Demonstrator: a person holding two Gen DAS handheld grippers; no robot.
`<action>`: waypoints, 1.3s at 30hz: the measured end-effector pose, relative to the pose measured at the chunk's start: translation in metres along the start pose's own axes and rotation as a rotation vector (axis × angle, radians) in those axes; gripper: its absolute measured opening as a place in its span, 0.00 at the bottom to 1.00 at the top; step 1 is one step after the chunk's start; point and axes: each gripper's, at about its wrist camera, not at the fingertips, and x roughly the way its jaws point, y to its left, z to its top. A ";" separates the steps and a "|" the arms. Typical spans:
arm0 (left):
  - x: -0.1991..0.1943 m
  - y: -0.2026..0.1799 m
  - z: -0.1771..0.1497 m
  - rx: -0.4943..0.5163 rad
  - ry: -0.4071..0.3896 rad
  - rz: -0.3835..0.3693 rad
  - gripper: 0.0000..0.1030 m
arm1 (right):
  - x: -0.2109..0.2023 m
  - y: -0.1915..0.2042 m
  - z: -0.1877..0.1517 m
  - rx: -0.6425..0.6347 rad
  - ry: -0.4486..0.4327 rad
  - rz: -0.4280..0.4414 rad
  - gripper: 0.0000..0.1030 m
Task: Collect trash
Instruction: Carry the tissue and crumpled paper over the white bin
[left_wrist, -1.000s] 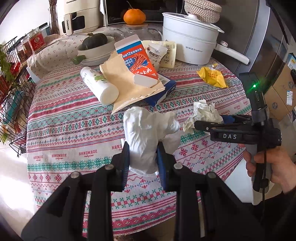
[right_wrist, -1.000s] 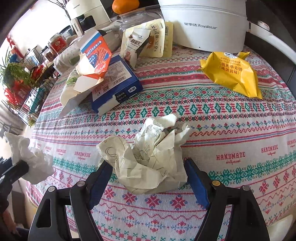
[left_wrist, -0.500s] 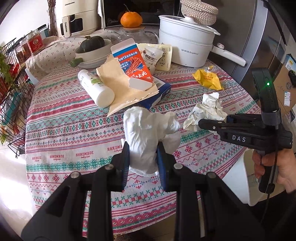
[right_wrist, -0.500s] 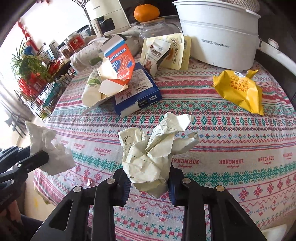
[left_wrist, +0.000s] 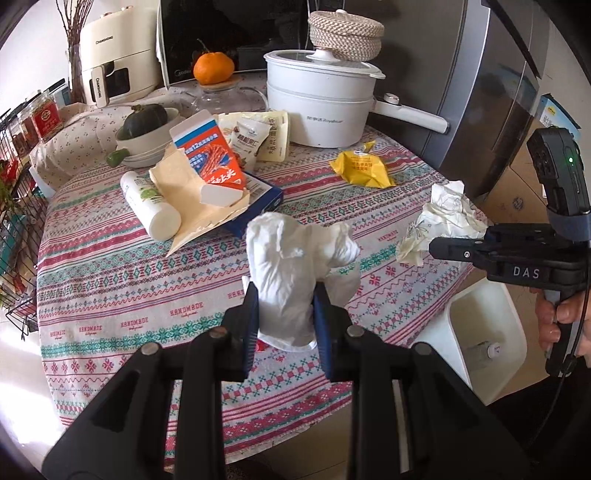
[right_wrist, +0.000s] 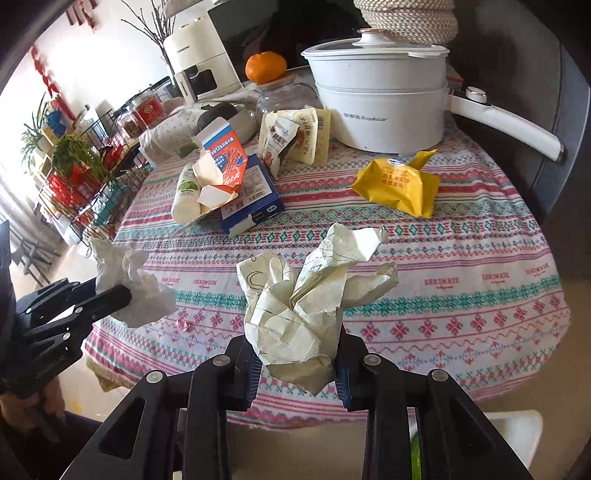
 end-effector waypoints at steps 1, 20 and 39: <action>-0.001 -0.005 0.000 0.008 -0.003 -0.008 0.28 | -0.006 -0.004 -0.004 0.001 -0.001 -0.005 0.32; 0.001 -0.111 0.007 0.167 0.003 -0.194 0.28 | -0.082 -0.100 -0.079 0.138 0.028 -0.105 0.32; 0.072 -0.250 -0.044 0.391 0.212 -0.345 0.29 | -0.087 -0.192 -0.155 0.300 0.171 -0.192 0.33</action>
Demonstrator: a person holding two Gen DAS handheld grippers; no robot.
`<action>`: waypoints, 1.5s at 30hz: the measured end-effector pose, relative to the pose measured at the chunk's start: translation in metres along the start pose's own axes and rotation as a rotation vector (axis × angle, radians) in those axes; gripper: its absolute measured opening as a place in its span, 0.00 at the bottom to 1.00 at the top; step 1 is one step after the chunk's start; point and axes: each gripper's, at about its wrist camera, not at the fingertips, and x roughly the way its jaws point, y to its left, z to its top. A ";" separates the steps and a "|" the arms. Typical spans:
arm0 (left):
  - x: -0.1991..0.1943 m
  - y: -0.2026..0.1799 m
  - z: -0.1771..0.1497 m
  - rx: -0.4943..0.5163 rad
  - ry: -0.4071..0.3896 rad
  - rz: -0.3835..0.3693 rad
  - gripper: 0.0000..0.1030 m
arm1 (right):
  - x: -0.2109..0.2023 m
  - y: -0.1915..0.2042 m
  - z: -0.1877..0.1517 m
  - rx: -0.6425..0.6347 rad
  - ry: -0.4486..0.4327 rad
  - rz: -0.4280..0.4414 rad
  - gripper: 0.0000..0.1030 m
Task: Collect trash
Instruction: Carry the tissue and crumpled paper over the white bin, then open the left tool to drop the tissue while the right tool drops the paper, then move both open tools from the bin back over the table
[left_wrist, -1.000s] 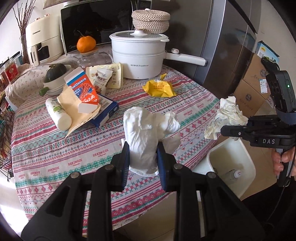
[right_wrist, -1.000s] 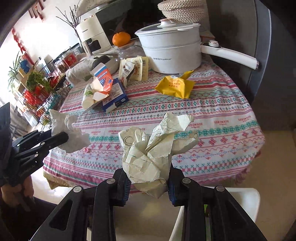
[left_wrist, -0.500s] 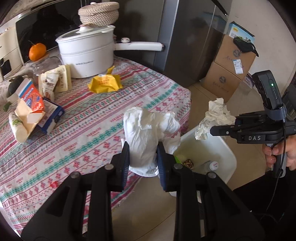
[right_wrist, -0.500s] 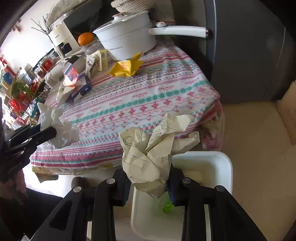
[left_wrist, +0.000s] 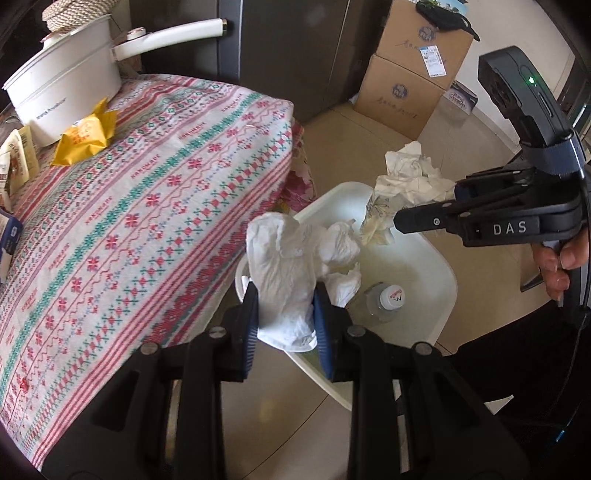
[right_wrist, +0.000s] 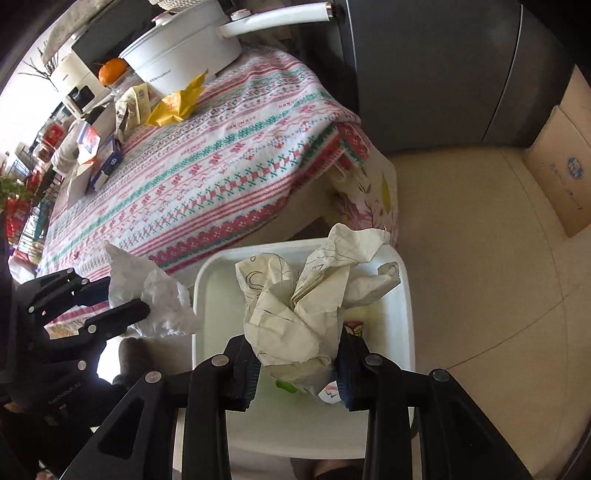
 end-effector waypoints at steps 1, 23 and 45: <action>0.004 -0.003 0.000 0.009 0.007 -0.002 0.29 | 0.002 -0.002 -0.001 0.005 0.010 -0.004 0.33; 0.005 0.006 0.003 -0.007 -0.005 0.061 0.82 | 0.013 -0.019 -0.012 0.036 0.079 -0.040 0.63; -0.038 0.070 0.000 -0.134 -0.074 0.195 0.92 | 0.003 0.009 0.011 0.008 0.030 -0.063 0.73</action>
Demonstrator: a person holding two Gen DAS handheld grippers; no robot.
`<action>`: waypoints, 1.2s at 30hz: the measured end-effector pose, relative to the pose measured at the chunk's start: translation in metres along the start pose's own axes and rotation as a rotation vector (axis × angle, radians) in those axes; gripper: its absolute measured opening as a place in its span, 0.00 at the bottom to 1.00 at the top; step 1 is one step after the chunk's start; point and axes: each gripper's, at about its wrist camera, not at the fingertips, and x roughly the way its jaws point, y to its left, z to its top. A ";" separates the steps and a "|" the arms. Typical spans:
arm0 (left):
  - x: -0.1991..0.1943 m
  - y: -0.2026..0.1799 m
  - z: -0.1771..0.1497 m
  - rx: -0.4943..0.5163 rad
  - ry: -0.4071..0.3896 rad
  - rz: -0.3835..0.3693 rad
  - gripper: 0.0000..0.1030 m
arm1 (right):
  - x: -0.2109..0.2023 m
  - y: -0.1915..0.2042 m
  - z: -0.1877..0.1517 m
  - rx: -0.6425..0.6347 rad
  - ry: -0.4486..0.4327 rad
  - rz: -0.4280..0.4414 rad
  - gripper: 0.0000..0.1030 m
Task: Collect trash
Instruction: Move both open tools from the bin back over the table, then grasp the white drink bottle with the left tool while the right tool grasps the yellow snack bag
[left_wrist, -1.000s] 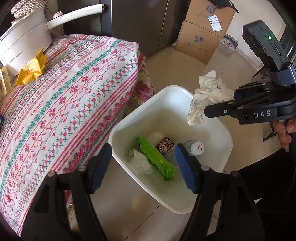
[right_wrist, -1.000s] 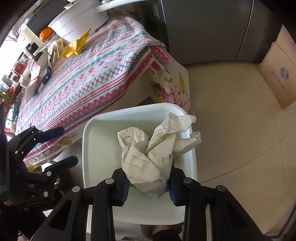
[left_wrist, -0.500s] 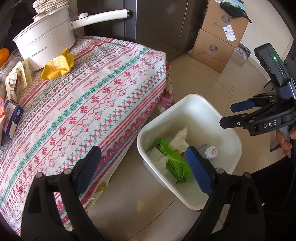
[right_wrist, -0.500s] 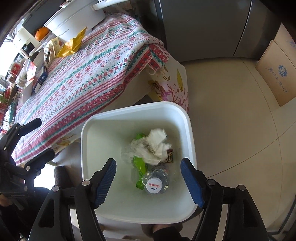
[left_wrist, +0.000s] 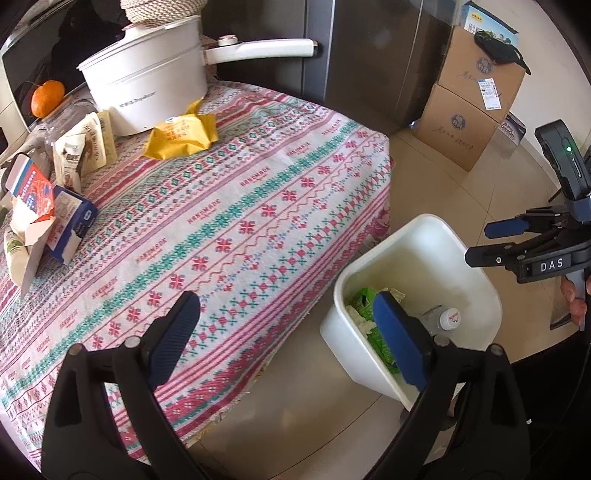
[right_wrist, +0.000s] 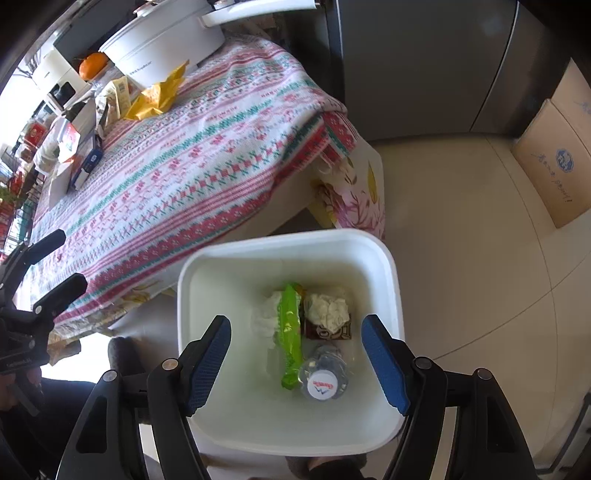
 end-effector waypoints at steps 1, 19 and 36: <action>-0.003 0.007 0.001 -0.014 -0.007 0.008 0.92 | -0.001 0.003 0.002 -0.004 -0.005 -0.001 0.73; -0.057 0.234 0.022 -0.433 -0.109 0.276 0.93 | -0.008 0.081 0.090 -0.078 -0.128 0.008 0.78; 0.026 0.398 0.001 -0.806 -0.015 0.303 0.71 | 0.065 0.168 0.210 -0.190 -0.246 0.077 0.79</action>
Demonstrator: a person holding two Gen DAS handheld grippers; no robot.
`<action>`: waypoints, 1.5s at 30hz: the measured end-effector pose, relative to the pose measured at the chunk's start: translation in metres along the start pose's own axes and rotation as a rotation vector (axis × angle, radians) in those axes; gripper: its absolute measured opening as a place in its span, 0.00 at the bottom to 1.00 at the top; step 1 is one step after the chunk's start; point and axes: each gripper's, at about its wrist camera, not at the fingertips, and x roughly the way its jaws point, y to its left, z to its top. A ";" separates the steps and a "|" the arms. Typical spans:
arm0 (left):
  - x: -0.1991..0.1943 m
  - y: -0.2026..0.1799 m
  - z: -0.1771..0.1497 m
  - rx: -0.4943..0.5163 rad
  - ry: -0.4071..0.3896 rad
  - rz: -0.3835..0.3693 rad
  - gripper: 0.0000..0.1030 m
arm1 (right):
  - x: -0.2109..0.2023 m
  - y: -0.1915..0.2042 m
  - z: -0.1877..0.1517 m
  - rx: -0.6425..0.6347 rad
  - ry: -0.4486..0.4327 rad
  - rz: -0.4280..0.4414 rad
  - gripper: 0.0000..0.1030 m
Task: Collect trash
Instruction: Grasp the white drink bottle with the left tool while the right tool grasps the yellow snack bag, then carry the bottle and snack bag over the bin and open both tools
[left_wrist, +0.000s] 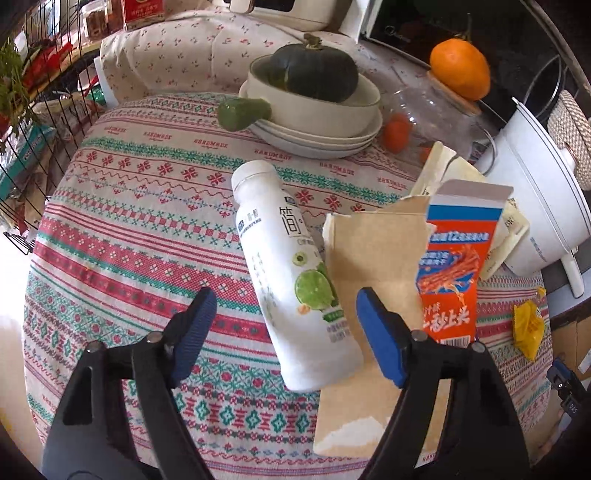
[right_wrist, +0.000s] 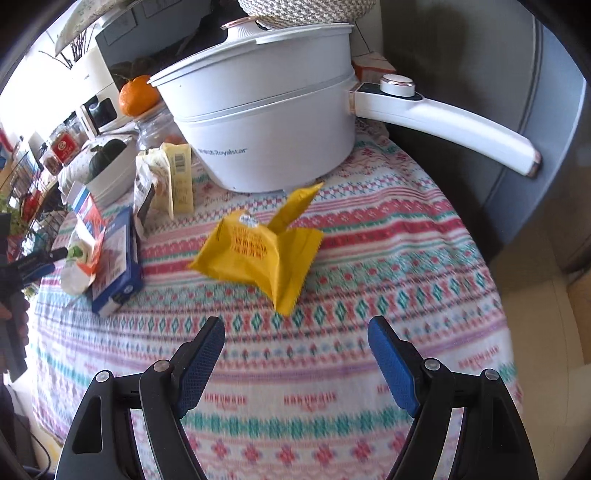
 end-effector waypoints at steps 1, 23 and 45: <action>0.005 0.003 0.002 -0.013 0.006 -0.006 0.69 | 0.004 -0.001 0.003 0.004 -0.005 0.006 0.79; -0.006 0.001 -0.014 0.023 -0.029 -0.038 0.51 | 0.057 -0.011 0.018 0.095 -0.041 0.229 0.24; -0.131 -0.021 -0.063 0.107 -0.183 -0.162 0.48 | -0.092 -0.003 -0.034 0.008 -0.115 0.126 0.22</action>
